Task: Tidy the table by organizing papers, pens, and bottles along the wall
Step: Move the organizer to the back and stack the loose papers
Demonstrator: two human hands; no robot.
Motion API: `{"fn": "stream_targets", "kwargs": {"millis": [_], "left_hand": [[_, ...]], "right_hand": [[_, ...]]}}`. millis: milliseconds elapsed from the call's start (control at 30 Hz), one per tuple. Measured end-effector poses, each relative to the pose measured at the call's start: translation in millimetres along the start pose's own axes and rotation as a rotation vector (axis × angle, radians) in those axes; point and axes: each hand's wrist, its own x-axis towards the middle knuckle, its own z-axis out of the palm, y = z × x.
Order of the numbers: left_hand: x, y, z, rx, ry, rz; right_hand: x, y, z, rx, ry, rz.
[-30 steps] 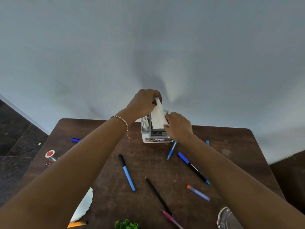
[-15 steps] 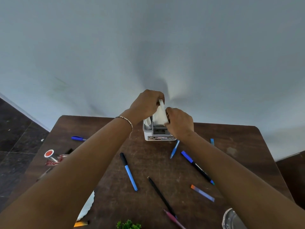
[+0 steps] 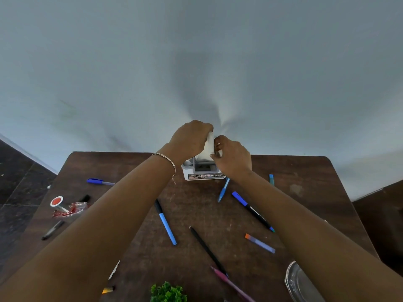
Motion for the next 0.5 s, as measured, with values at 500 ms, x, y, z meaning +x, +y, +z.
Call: {"fn": "stream_targets", "kwargs": {"millis": [500], "left_hand": [[-9.0, -9.1, 9.6, -0.172, 0.168, -0.035]], "right_hand": [[10.1, 6.6, 13.5, 0.052, 0.035, 0.026]]}}
